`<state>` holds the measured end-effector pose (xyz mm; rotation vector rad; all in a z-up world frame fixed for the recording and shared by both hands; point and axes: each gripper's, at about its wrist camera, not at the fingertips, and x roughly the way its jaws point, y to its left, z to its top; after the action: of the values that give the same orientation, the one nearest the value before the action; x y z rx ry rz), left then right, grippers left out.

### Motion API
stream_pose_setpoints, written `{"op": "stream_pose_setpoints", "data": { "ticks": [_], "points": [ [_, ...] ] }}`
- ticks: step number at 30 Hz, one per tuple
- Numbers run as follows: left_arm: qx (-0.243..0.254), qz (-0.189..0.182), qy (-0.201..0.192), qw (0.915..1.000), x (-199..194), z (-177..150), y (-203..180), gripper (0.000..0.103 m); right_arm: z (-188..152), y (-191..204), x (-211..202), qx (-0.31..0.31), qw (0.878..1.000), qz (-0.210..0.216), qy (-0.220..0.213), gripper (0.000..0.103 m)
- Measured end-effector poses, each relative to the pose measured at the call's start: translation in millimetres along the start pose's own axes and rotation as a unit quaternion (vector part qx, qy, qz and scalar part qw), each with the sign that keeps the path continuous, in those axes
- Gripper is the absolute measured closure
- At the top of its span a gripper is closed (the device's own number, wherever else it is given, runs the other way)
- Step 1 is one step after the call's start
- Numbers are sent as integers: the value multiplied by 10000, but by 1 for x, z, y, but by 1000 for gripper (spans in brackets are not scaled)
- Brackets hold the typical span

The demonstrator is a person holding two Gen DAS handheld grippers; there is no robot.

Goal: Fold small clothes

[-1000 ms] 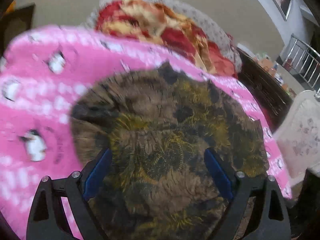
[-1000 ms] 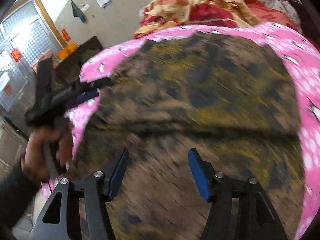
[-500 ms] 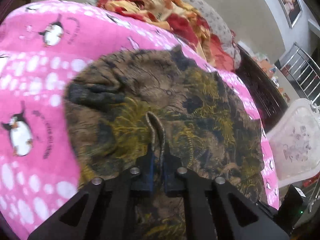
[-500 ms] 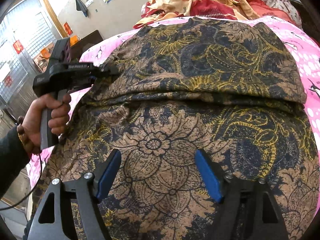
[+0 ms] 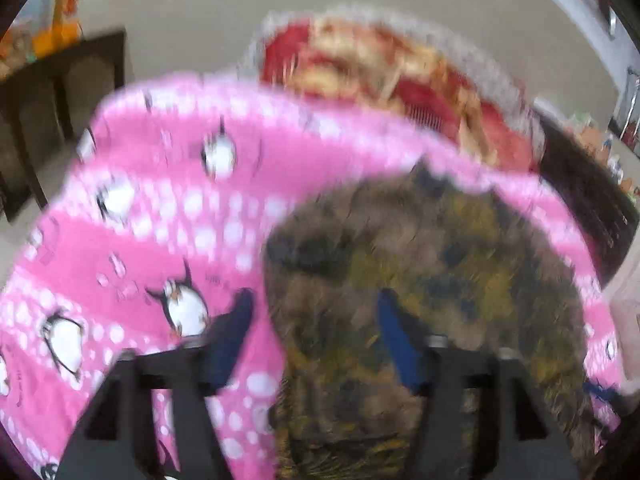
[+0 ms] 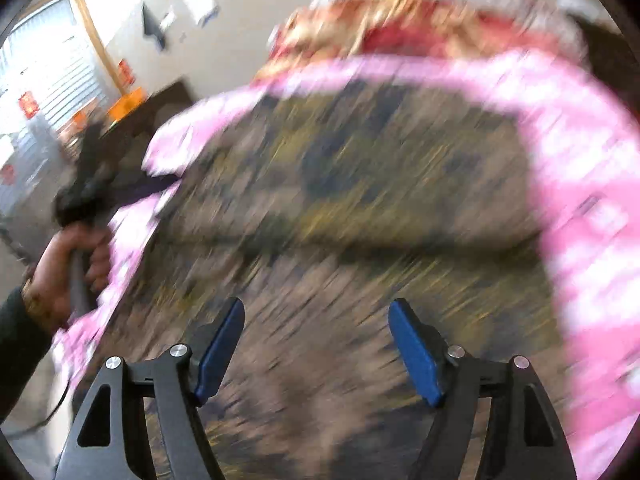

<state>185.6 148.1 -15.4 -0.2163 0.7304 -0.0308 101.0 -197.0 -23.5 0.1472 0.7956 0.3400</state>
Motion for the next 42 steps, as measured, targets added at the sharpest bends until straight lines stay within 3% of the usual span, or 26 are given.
{"op": "stream_pose_setpoints", "data": {
  "ticks": [2,4,5,6,7,8,9,10,13,15,17,18,19,20,21,24,27,29,31,33,35,38,40,42],
  "points": [
    [134,-178,-146,9996,2,-2,-22,31,26,-18,4,128,9998,-102,-142,30],
    [249,-289,36,9993,21,-7,-42,31,45,-27,32,-105,9996,-42,253,45],
    [290,-287,230,9989,33,-13,-48,31,47,-31,45,-320,9984,-241,391,49],
    [344,-104,408,9985,48,-20,-49,32,44,-39,62,-525,9956,-450,637,49],
    [325,58,622,9975,61,-29,-45,37,34,-58,83,-543,9910,-493,1118,57],
    [281,28,746,9968,68,-37,-39,40,29,-68,84,-472,9926,-280,1086,58],
    [320,-81,510,9982,61,-39,-36,40,29,-78,78,-311,9950,-28,943,60],
    [248,-148,551,9981,59,-38,-34,40,33,-83,76,-201,9939,37,1086,62],
    [229,-36,516,9984,50,-24,-33,44,56,-77,71,-302,9908,-57,1315,65],
    [268,28,272,9993,42,-11,-39,43,81,-72,67,-248,9952,-44,944,65],
    [246,76,316,9992,51,-6,-39,38,99,-72,75,-165,9976,-64,676,63],
    [244,143,456,9986,61,-6,-37,38,102,-74,84,-175,9973,-208,678,63],
    [269,319,710,9966,80,-11,-37,38,101,-84,106,-111,9936,-608,941,63],
    [334,353,750,9960,87,-15,-40,38,94,-90,120,8,9913,-658,1143,62],
    [509,409,623,9959,87,-18,-44,36,88,-101,127,238,9917,-520,1153,61],
    [558,455,764,9945,89,-15,-48,33,86,-110,123,545,9927,-339,1019,60],
    [433,196,1016,9937,75,-1,-45,33,94,-102,99,571,9897,-437,1236,58],
    [516,-81,1000,9936,43,-3,-41,33,86,-83,63,180,9937,-274,1076,57],
    [913,-282,938,9910,7,-21,-41,31,60,-60,27,-453,9925,-224,1114,41],
    [1200,-395,989,9870,-24,-44,-33,28,22,-51,16,-852,9845,-402,1480,31],
    [1172,-429,1093,9861,-48,-64,-20,28,-22,-56,21,-1030,9685,-581,2190,32],
    [1007,-408,1177,9871,-94,-89,6,28,-40,-56,-38,-793,9835,-636,1496,32],
    [984,-415,1275,9861,-125,-109,20,28,-53,-47,-89,-697,9913,-306,1070,30],
    [1078,-520,1493,9815,-144,-135,24,28,-76,-31,-124,-902,9914,115,944,24]
  ]
}}
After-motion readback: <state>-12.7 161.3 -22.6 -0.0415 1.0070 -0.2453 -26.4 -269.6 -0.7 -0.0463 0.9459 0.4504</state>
